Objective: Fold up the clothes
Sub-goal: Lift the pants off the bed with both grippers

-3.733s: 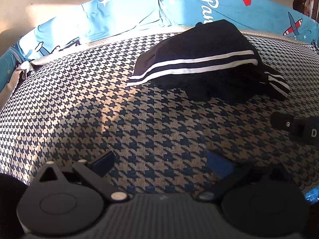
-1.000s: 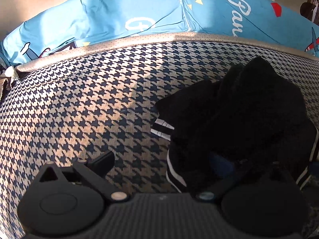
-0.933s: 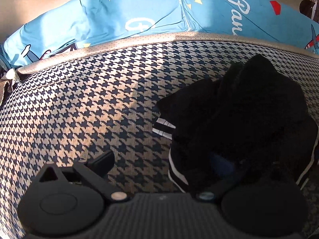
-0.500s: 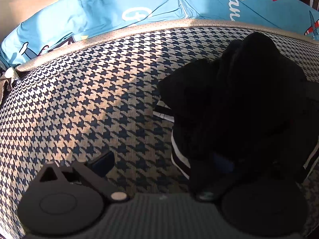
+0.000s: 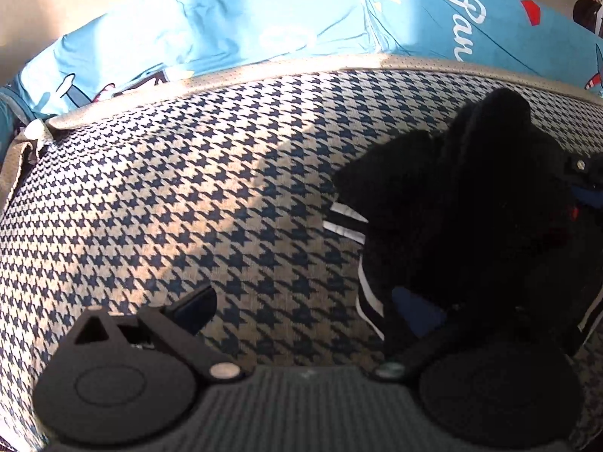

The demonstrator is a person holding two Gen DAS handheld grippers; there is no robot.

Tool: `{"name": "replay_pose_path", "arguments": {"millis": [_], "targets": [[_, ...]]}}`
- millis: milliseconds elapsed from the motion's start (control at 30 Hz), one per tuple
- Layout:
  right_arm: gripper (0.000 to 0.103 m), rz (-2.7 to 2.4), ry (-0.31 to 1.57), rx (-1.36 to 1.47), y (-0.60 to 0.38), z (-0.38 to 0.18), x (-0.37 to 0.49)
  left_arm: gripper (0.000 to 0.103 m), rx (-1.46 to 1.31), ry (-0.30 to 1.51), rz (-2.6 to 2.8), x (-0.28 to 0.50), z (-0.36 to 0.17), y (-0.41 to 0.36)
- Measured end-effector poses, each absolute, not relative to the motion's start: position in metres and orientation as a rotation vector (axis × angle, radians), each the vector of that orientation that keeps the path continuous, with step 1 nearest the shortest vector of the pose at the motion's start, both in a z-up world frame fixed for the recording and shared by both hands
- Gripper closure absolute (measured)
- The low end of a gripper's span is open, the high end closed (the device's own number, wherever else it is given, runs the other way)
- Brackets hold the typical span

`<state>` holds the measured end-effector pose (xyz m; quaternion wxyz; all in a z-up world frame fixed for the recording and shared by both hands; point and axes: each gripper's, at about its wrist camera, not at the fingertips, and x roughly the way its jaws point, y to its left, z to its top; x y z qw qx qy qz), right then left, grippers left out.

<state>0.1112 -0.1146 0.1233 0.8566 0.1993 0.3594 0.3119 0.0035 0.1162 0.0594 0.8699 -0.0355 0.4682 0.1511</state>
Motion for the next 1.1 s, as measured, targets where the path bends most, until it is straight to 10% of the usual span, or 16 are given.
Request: {"name": "replay_pose_path", "arguments": {"millis": [1100], "targets": [[0.091, 1.267, 0.832, -0.201, -0.027, 0.082, -0.012, 0.0, -0.217, 0.717, 0.126, -0.009, 0.112, 0.108]]}}
